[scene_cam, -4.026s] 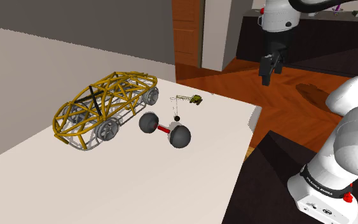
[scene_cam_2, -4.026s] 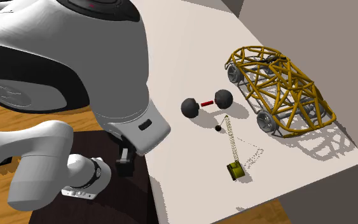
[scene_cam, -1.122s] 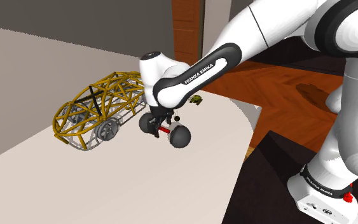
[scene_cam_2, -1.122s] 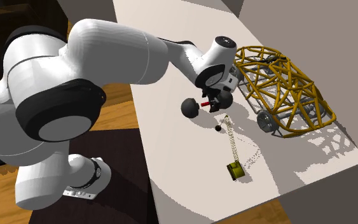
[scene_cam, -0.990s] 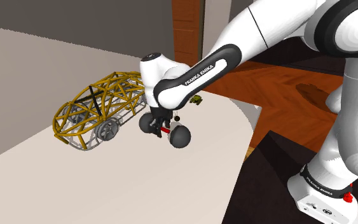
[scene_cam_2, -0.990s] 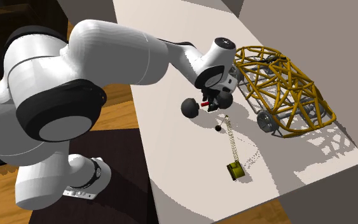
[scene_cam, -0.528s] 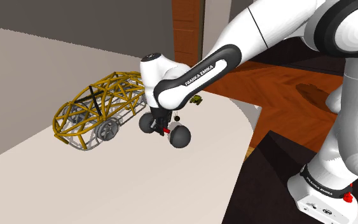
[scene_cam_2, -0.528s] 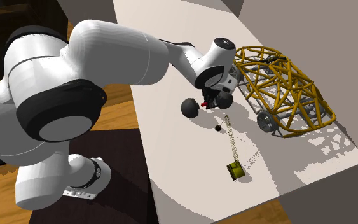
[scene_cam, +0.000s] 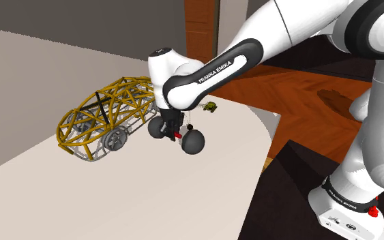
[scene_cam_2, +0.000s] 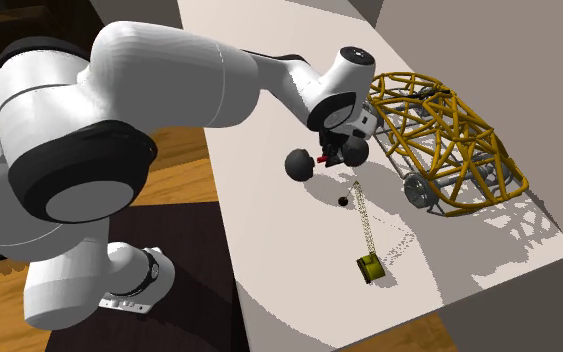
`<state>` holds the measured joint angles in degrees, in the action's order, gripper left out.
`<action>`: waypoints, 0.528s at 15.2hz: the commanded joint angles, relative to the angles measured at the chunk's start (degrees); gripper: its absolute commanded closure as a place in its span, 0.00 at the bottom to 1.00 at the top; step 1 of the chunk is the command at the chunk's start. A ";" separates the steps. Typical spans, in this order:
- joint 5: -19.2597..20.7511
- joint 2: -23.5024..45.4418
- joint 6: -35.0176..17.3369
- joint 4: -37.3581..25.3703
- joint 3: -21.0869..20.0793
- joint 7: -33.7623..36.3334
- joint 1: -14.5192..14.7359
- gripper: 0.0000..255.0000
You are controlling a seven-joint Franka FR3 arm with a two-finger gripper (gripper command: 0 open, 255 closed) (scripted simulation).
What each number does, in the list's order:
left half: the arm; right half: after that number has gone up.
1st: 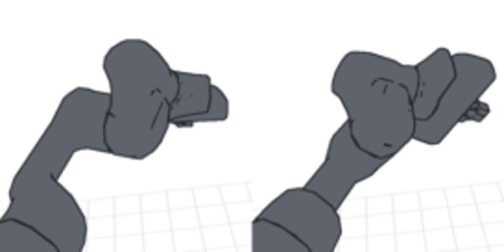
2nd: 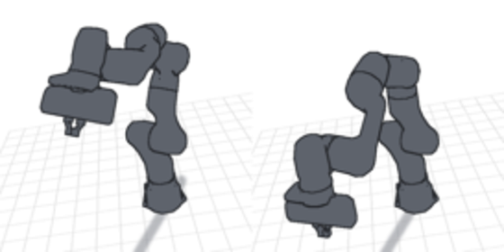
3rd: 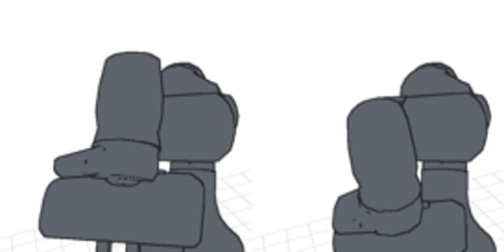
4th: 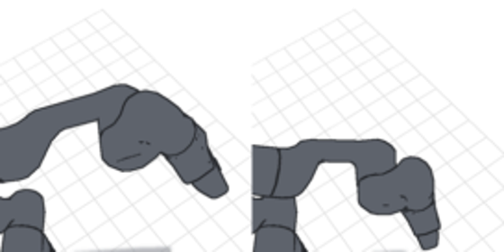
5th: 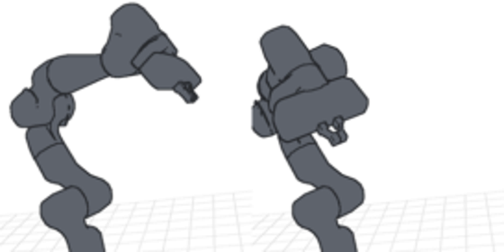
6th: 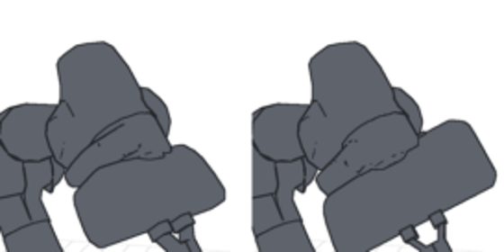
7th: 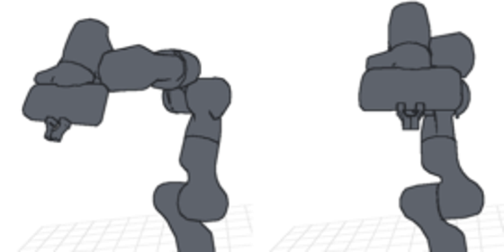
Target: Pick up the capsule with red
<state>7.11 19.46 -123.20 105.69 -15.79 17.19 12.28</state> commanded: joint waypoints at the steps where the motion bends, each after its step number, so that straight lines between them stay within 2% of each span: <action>1: -0.28 -0.73 1.28 -0.63 -0.11 -0.21 -0.08 1.00; 8: -1.15 -2.92 5.93 -3.18 -0.42 -0.81 -0.27 1.00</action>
<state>6.01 16.61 -117.98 103.19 -16.19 16.44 12.00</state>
